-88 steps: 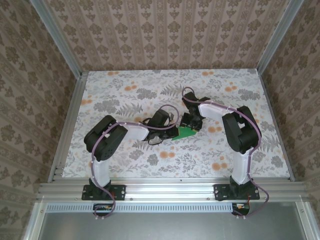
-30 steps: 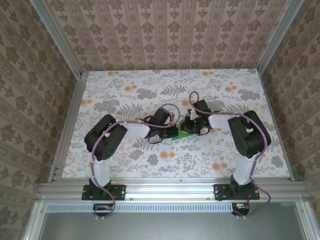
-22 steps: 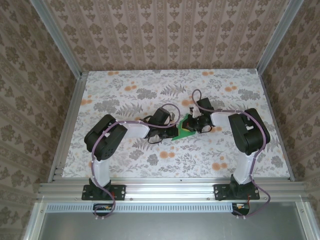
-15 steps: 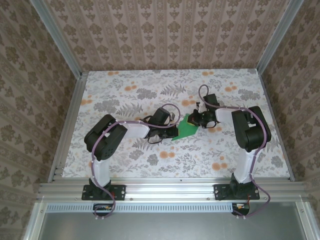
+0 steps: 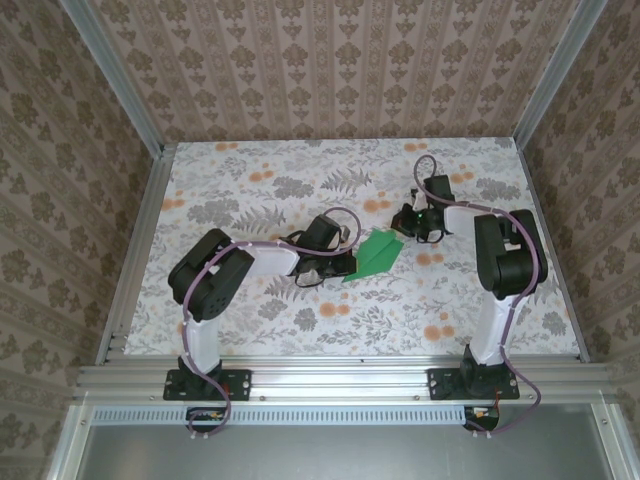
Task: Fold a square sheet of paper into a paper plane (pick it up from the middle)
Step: Fourth fold the wing at the center of the table.
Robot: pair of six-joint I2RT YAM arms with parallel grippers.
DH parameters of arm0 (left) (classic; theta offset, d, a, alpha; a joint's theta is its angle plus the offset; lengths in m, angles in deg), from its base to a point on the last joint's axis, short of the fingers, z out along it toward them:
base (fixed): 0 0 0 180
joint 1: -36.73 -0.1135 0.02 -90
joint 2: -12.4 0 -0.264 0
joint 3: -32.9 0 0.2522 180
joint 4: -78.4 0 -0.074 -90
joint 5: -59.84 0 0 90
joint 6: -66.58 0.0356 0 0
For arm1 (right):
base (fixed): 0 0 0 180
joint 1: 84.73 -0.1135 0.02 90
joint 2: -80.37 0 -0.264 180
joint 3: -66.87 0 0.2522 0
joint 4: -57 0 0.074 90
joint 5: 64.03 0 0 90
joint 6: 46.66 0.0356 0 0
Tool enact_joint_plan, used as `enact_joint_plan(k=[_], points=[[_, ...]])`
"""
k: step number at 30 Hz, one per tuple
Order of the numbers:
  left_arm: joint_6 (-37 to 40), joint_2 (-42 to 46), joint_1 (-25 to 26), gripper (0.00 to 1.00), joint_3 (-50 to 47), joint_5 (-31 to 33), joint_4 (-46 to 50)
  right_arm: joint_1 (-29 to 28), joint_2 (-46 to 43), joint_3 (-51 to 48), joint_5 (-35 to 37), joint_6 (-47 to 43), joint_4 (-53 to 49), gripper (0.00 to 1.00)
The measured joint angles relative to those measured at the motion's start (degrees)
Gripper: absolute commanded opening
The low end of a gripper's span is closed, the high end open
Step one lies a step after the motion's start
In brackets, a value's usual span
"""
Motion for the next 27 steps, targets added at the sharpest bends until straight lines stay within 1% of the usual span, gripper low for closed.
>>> enact_joint_plan(k=[2,7,11,15,18,22,27], points=[[0.1,0.0,0.0,0.0,0.2,0.0,0.4,-0.1,-2.1,-0.3,-0.1,0.0,-0.2,0.08],[0.2,0.0,0.0,0.0,0.5,-0.2,1.1,-1.1,-11.8,-4.4,-0.6,0.5,0.7,0.11],[0.6,0.0,0.1,0.0,1.0,-0.1,2.2,-4.0,-15.5,-7.9,-0.7,1.7,1.1,0.13],[1.2,0.0,0.3,0.0,1.6,0.1,3.6,-8.0,-14.9,-11.0,-0.7,3.1,0.9,0.13],[1.6,0.0,0.6,0.0,2.2,0.6,4.7,-9.8,-12.9,-12.0,-0.7,4.1,0.9,0.12],[2.1,0.0,1.1,0.0,2.6,1.2,5.7,-9.9,-9.9,-12.5,-0.5,5.0,0.9,0.11],[2.7,0.0,1.4,0.0,2.8,1.6,6.1,-8.4,-7.4,-12.5,0.1,6.1,1.1,0.11]])
